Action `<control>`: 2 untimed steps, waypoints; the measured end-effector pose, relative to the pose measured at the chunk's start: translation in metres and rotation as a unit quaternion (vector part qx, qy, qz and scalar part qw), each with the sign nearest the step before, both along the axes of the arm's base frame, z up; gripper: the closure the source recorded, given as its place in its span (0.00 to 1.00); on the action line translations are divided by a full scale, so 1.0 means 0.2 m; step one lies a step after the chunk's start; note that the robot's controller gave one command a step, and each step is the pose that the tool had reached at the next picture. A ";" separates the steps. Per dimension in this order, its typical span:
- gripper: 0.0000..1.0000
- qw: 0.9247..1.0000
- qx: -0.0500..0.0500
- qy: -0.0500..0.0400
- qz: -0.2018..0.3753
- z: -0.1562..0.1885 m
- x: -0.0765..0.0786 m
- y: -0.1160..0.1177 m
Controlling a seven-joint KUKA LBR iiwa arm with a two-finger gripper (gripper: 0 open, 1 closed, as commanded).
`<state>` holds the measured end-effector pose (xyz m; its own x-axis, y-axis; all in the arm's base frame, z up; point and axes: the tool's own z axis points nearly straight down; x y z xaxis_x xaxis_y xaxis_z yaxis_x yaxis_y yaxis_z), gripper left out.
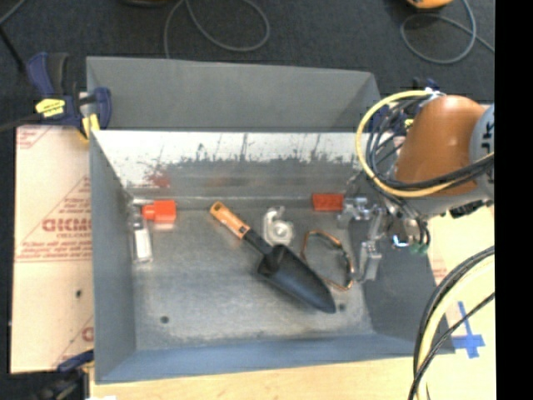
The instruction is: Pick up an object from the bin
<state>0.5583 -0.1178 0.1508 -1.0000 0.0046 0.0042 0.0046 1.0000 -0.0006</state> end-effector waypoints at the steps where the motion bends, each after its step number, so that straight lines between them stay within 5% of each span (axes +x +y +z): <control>1: 0.00 1.000 -0.001 -0.004 0.001 0.02 0.01 0.00; 2: 1.00 0.999 0.000 -0.001 -0.043 -0.20 -0.10 0.05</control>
Offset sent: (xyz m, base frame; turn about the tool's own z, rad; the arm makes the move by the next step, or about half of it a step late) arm -0.0208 0.0107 -0.0401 0.0895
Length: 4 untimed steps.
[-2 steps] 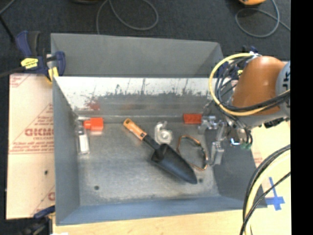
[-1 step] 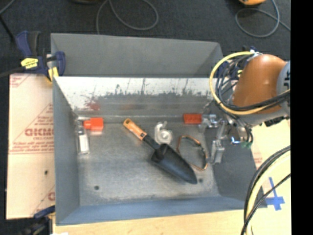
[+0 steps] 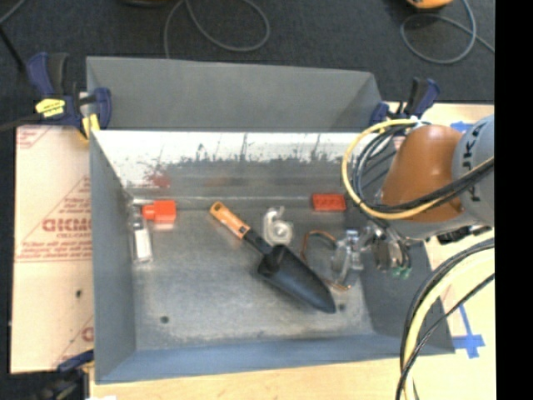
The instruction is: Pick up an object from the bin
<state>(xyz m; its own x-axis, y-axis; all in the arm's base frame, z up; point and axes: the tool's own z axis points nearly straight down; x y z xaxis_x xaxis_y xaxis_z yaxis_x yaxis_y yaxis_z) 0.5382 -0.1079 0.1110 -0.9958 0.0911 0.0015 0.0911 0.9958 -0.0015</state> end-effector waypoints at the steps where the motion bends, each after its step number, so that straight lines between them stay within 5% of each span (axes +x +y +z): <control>1: 0.00 1.000 0.000 0.000 0.001 0.00 0.00 0.00; 2: 0.00 1.000 0.000 0.000 0.001 0.00 0.00 0.00; 3: 1.00 0.994 -0.001 -0.001 -0.110 -0.19 -0.05 -0.03; 4: 1.00 0.994 -0.001 -0.001 -0.110 -0.19 -0.05 -0.03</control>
Offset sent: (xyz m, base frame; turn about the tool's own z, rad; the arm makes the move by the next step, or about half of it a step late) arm 0.0000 0.0000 0.0000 0.0000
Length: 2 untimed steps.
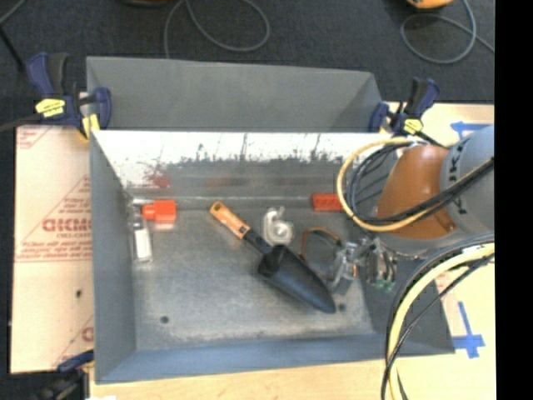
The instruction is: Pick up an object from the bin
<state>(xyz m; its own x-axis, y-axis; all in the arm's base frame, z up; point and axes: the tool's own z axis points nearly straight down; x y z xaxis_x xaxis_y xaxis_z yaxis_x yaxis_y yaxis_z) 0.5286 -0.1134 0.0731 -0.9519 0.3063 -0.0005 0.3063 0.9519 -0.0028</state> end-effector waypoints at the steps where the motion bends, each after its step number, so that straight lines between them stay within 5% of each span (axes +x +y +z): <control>1: 1.00 1.000 0.001 0.003 0.007 0.21 -0.03 -0.02; 2: 1.00 1.000 -0.001 -0.002 0.029 0.87 0.08 0.03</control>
Offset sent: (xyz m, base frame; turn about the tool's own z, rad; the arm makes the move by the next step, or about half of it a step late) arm 0.0159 0.0069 0.1738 -0.0518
